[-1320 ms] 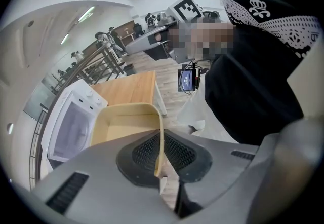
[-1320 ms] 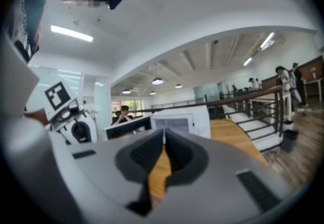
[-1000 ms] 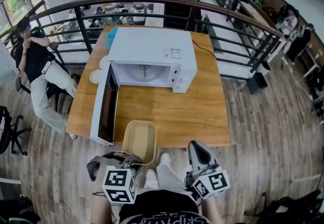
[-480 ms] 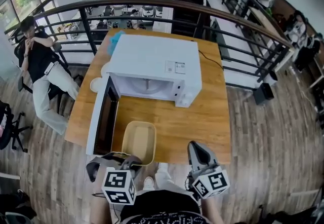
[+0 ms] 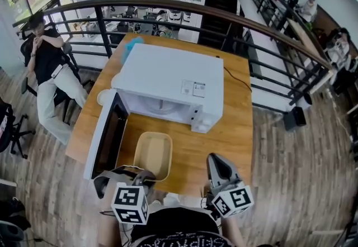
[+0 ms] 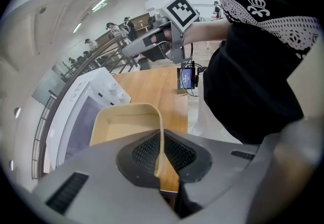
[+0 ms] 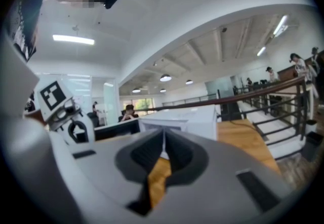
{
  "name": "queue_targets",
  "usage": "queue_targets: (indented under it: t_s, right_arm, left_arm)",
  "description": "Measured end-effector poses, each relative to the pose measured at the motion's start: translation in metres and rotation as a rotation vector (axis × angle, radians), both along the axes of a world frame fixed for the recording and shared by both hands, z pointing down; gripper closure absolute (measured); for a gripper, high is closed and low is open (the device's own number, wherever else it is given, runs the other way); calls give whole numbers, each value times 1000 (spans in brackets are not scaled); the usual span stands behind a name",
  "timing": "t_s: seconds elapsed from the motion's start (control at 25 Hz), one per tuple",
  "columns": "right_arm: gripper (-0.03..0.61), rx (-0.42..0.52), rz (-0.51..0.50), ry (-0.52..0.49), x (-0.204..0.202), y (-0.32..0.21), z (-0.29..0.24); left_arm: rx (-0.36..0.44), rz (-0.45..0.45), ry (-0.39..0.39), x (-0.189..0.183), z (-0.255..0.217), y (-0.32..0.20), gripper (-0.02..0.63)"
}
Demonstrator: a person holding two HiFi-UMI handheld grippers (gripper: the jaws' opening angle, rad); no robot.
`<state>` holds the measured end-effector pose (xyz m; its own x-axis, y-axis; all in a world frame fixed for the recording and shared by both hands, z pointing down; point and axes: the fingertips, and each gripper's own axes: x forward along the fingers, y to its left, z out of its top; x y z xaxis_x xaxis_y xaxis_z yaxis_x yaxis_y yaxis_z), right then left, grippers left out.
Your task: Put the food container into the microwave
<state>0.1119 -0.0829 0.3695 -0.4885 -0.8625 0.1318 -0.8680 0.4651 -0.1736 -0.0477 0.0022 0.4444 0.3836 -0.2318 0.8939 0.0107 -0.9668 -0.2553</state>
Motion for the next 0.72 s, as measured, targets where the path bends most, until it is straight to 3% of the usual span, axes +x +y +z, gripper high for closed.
queue_targets:
  t_s: [0.4,0.72]
  right_arm:
    - [543,-26,-24,-5,23,-20,15]
    - [543,-32,-7,-1,24,-28,18]
  left_arm:
    - [3,-25,-13,23,1,-16,568]
    - [3,-28,-8,20,5,-32,568]
